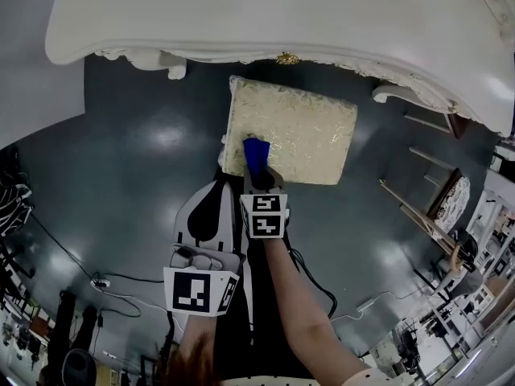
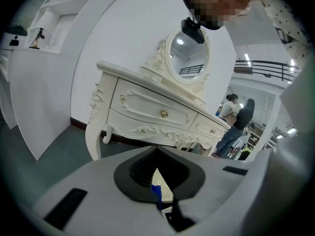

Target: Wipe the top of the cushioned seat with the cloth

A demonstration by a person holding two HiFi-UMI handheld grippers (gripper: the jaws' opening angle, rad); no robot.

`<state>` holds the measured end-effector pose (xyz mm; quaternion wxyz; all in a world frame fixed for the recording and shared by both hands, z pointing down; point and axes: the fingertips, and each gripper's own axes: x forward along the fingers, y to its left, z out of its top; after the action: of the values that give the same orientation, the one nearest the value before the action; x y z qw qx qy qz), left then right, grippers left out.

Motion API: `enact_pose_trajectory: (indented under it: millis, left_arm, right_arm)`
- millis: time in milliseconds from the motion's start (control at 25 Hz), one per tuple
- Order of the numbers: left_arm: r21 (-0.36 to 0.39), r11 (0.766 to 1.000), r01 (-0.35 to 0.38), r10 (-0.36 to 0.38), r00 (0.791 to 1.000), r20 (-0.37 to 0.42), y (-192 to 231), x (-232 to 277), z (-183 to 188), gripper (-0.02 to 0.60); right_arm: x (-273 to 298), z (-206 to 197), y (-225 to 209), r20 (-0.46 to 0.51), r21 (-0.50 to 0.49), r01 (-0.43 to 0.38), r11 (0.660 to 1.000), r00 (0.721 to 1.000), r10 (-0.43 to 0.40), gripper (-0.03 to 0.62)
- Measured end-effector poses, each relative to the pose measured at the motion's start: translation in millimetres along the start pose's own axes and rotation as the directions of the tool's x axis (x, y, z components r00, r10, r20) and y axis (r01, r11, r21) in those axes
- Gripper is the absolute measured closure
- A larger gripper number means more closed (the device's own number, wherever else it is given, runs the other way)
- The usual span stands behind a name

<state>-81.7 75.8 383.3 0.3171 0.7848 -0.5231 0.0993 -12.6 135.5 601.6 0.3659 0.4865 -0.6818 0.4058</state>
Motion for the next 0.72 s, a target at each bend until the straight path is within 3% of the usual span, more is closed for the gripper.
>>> enact_pose_trajectory:
  millis: [720]
  left_arm:
    - [-0.01,1.0,-0.023,0.023,1.0,0.002,10,-4,-1,0.583]
  right_arm:
    - [7,7,25,0.01,-0.009,-0.052,0.999,0.999,0.052,0.533]
